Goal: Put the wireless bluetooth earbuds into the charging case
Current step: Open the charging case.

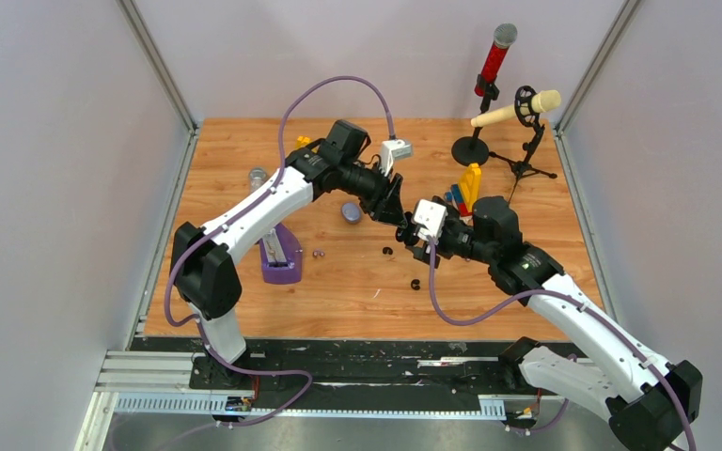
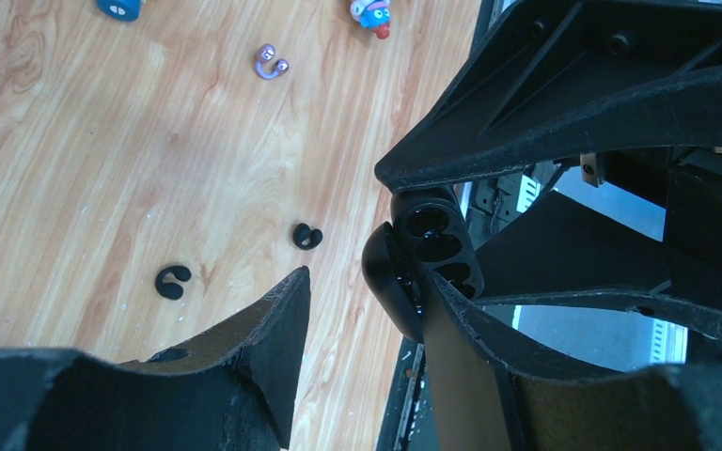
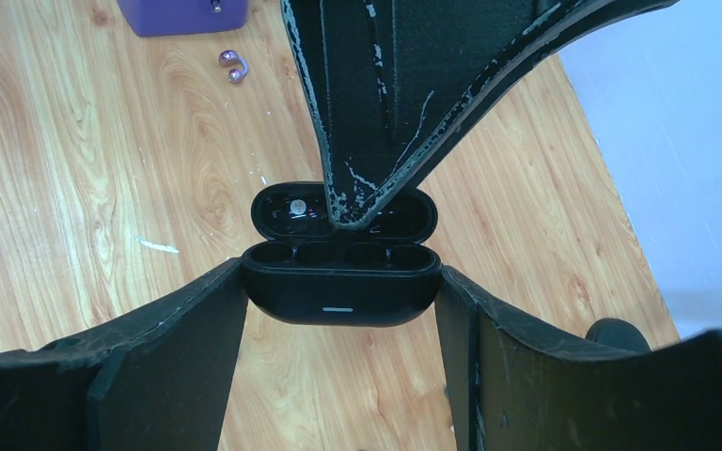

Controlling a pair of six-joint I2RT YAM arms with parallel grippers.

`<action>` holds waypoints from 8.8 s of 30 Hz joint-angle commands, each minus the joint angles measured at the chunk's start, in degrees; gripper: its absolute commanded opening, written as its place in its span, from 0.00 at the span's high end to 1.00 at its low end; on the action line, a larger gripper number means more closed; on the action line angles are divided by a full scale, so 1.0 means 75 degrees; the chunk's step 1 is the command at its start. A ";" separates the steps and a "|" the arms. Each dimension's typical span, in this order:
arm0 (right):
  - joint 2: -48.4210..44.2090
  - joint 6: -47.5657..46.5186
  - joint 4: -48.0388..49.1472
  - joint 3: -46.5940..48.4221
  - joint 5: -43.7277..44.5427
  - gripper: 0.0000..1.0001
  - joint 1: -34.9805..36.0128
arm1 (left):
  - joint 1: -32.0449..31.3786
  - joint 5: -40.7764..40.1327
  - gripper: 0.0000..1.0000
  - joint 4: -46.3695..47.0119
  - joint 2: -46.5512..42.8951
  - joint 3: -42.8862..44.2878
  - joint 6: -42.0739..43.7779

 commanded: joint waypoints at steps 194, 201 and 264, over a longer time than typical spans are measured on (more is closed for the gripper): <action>0.0446 0.0677 0.0402 0.0500 0.0585 0.39 -0.0248 | 0.0738 -0.3875 0.00 -0.4490 -0.2028 0.0280 0.3601; 0.0345 0.0648 0.0415 0.0457 0.0487 0.38 -0.0246 | 0.0911 -0.3690 0.00 -0.4471 -0.1840 0.0507 0.3477; 0.0251 0.0531 0.0439 0.0386 0.0510 0.38 -0.0248 | 0.0944 -0.3393 0.00 -0.4574 -0.1321 0.1115 0.3363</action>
